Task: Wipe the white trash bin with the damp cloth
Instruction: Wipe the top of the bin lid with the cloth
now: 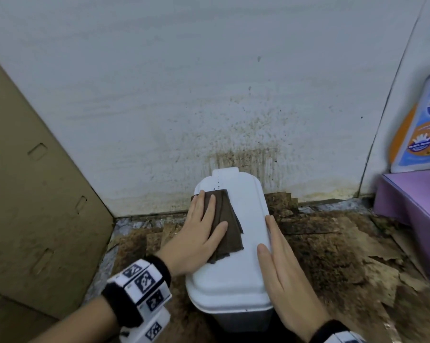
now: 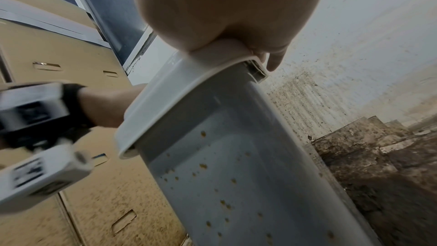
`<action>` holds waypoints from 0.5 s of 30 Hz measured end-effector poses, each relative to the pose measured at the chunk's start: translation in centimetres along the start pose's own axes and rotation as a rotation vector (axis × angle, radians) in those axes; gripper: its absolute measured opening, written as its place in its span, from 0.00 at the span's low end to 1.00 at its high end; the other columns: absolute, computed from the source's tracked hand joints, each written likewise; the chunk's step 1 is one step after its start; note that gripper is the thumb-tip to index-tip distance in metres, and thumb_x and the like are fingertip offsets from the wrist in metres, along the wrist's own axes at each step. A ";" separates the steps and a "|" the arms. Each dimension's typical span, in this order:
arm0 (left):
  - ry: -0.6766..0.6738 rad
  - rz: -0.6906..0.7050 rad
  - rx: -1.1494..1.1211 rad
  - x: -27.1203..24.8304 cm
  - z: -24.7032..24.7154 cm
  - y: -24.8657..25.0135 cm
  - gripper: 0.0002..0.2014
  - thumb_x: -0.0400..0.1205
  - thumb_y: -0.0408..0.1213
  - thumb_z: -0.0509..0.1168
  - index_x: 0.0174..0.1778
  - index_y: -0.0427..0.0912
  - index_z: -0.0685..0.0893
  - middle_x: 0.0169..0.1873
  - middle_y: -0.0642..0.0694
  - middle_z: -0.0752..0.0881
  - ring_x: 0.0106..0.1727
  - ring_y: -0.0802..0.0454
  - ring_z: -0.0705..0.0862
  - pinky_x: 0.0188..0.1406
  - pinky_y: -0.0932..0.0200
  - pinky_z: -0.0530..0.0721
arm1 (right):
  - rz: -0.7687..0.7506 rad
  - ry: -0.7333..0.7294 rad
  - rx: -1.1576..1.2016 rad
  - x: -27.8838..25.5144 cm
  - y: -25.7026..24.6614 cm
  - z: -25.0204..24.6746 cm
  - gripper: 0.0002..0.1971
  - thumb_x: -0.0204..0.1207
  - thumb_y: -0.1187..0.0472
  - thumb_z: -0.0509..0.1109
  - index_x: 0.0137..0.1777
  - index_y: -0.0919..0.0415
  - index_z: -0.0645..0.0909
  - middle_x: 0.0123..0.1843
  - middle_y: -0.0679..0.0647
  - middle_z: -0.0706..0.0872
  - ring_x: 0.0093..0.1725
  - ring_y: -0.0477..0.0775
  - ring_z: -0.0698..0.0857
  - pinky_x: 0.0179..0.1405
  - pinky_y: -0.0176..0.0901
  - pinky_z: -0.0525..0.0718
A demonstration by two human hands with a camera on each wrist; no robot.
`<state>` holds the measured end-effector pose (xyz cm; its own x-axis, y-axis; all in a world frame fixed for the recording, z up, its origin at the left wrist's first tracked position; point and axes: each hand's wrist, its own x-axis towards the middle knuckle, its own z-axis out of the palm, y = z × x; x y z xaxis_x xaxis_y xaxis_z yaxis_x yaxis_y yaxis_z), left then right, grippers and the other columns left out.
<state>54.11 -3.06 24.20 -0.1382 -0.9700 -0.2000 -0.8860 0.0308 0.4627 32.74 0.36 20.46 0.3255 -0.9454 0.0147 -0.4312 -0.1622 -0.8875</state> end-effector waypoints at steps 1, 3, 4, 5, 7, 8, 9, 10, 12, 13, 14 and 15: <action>-0.021 -0.008 0.010 1.0 -0.6 -0.2 0.39 0.90 0.61 0.44 0.88 0.49 0.30 0.84 0.54 0.22 0.85 0.55 0.24 0.85 0.55 0.34 | 0.003 -0.009 -0.004 0.1 -0.1 -0.1 0.32 0.86 0.34 0.44 0.84 0.29 0.31 0.83 0.17 0.34 0.83 0.23 0.37 0.88 0.40 0.46; -0.050 -0.021 0.036 3.3 -1.8 -0.6 0.39 0.90 0.59 0.44 0.88 0.46 0.30 0.86 0.50 0.24 0.86 0.51 0.26 0.88 0.49 0.36 | 0.012 -0.026 -0.009 0.1 -0.4 -0.2 0.32 0.86 0.34 0.43 0.84 0.29 0.30 0.82 0.17 0.33 0.83 0.23 0.36 0.87 0.39 0.45; -0.056 -0.025 0.052 4.4 -2.3 -0.7 0.39 0.91 0.58 0.44 0.88 0.45 0.31 0.86 0.48 0.26 0.87 0.48 0.27 0.88 0.47 0.37 | 0.012 -0.031 -0.007 0.1 -0.4 -0.3 0.32 0.85 0.34 0.42 0.84 0.29 0.29 0.82 0.17 0.33 0.83 0.23 0.36 0.87 0.38 0.45; -0.058 -0.027 0.067 5.5 -2.8 -0.9 0.38 0.91 0.58 0.44 0.88 0.44 0.31 0.87 0.46 0.27 0.88 0.47 0.28 0.88 0.47 0.37 | 0.011 -0.033 -0.004 0.1 -0.4 -0.3 0.32 0.85 0.34 0.42 0.83 0.29 0.29 0.82 0.16 0.33 0.82 0.23 0.35 0.87 0.38 0.45; -0.052 -0.022 0.105 7.4 -3.6 -1.1 0.38 0.92 0.57 0.44 0.89 0.43 0.33 0.88 0.44 0.29 0.89 0.46 0.31 0.88 0.47 0.38 | 0.010 -0.024 -0.004 0.0 -0.3 -0.2 0.31 0.85 0.34 0.41 0.83 0.27 0.29 0.81 0.14 0.32 0.81 0.21 0.35 0.87 0.37 0.45; -0.053 -0.018 0.126 8.2 -4.0 -1.1 0.37 0.92 0.56 0.44 0.89 0.42 0.33 0.88 0.43 0.29 0.89 0.46 0.32 0.88 0.47 0.39 | 0.012 -0.018 -0.002 -0.1 -0.3 -0.1 0.31 0.85 0.34 0.41 0.82 0.27 0.29 0.80 0.13 0.32 0.81 0.20 0.35 0.86 0.36 0.45; -0.054 -0.013 0.140 9.1 -4.4 -1.2 0.37 0.92 0.56 0.44 0.89 0.41 0.33 0.88 0.42 0.30 0.89 0.46 0.33 0.88 0.47 0.39 | 0.014 -0.013 -0.001 0.1 -0.2 0.0 0.31 0.85 0.34 0.42 0.82 0.26 0.29 0.80 0.13 0.33 0.81 0.19 0.35 0.86 0.35 0.45; -0.058 -0.008 0.152 9.7 -4.7 -1.2 0.37 0.92 0.56 0.44 0.89 0.40 0.34 0.88 0.41 0.30 0.90 0.46 0.34 0.88 0.48 0.39 | 0.019 -0.009 0.001 0.0 -0.3 0.0 0.30 0.85 0.35 0.42 0.82 0.26 0.30 0.79 0.12 0.33 0.80 0.19 0.36 0.85 0.34 0.45; -0.061 0.003 0.164 10.9 -5.2 -1.2 0.37 0.92 0.56 0.43 0.89 0.40 0.34 0.88 0.42 0.31 0.90 0.46 0.35 0.89 0.47 0.40 | 0.022 -0.002 0.001 0.1 -0.3 0.0 0.30 0.85 0.34 0.42 0.82 0.25 0.30 0.79 0.12 0.33 0.80 0.19 0.36 0.85 0.34 0.46; -0.061 0.013 0.165 11.3 -5.3 -1.3 0.37 0.92 0.56 0.43 0.89 0.41 0.34 0.88 0.43 0.30 0.90 0.46 0.35 0.89 0.46 0.41 | 0.022 0.000 0.001 0.1 -0.3 0.0 0.30 0.85 0.34 0.42 0.82 0.25 0.31 0.79 0.11 0.34 0.80 0.18 0.36 0.85 0.33 0.46; -0.059 0.030 0.172 11.5 -5.3 -1.3 0.36 0.92 0.56 0.43 0.89 0.41 0.34 0.88 0.43 0.30 0.90 0.45 0.35 0.89 0.46 0.40 | 0.023 -0.002 0.002 0.1 -0.3 0.0 0.30 0.85 0.34 0.42 0.82 0.25 0.31 0.79 0.11 0.34 0.80 0.18 0.36 0.84 0.33 0.46; -0.046 0.050 0.179 11.5 -5.3 -1.3 0.35 0.93 0.54 0.43 0.89 0.41 0.36 0.88 0.42 0.31 0.90 0.45 0.35 0.88 0.47 0.39 | 0.023 -0.004 0.002 0.1 -0.3 0.0 0.30 0.85 0.34 0.42 0.82 0.25 0.31 0.79 0.11 0.34 0.80 0.17 0.36 0.84 0.33 0.46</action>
<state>56.02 -15.53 25.81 -0.2003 -0.9543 -0.2219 -0.9415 0.1249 0.3130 32.88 0.32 20.70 0.3193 -0.9476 -0.0075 -0.4365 -0.1400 -0.8887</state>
